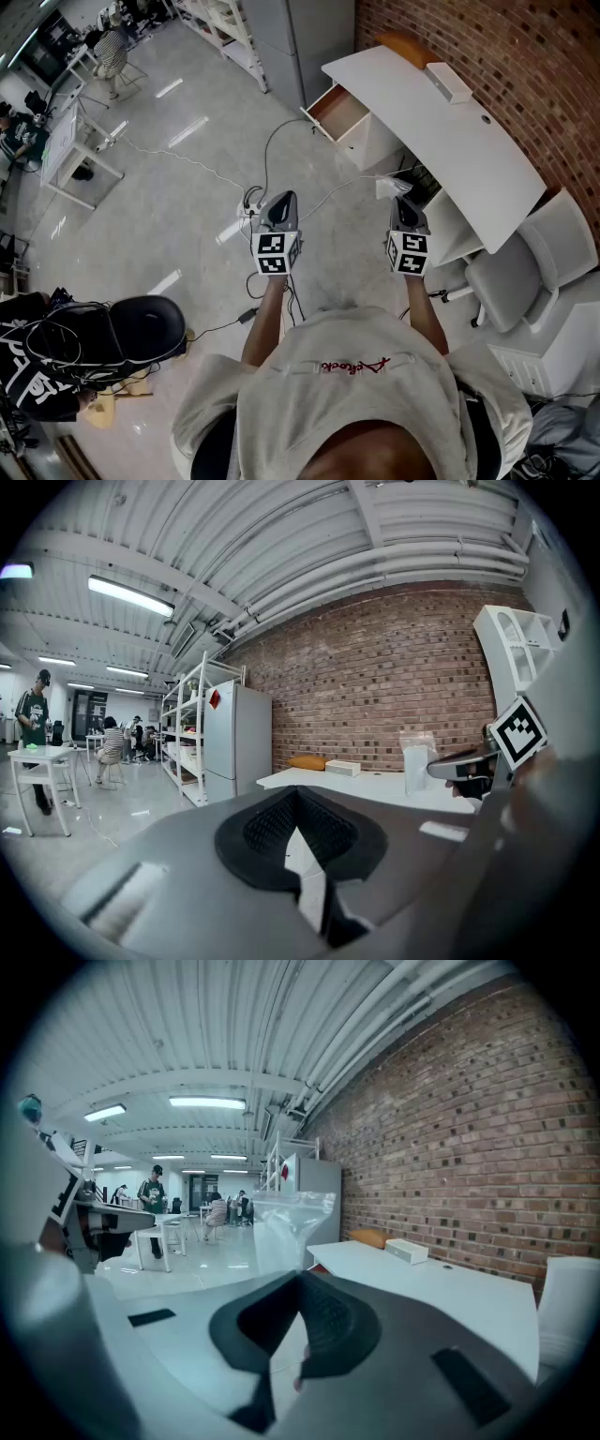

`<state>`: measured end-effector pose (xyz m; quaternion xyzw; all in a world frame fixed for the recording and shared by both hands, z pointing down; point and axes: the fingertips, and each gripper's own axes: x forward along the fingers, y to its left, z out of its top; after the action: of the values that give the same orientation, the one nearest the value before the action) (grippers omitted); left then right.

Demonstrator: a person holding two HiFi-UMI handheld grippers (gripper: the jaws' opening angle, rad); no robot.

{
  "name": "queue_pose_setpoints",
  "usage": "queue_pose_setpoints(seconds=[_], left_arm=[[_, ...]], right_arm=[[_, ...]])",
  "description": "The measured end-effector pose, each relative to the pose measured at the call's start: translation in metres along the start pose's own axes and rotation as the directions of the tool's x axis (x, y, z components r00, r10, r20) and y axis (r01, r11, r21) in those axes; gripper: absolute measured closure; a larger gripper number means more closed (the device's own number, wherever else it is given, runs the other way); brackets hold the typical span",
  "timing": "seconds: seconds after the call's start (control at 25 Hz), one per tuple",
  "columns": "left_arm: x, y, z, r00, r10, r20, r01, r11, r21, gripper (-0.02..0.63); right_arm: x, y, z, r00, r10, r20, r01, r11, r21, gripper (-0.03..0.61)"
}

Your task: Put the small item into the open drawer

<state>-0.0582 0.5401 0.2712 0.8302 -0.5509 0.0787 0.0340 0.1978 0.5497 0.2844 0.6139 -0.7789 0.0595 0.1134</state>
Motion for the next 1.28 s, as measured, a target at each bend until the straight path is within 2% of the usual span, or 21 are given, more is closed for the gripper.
queue_pose_setpoints(seconds=[0.6,1.28], left_arm=[[-0.016,-0.022,-0.003,1.000,0.002,-0.009,-0.002,1.000,0.008,0.607],[0.007,-0.060,-0.013,0.999,0.023,-0.034,-0.023,1.000,0.001,0.607]], right_arm=[[-0.023,-0.010,-0.008,1.000,0.003,0.001,-0.003,1.000,0.014,0.566],[-0.016,-0.038,-0.026,0.998,0.052,-0.023,-0.052,0.999,-0.002,0.566]])
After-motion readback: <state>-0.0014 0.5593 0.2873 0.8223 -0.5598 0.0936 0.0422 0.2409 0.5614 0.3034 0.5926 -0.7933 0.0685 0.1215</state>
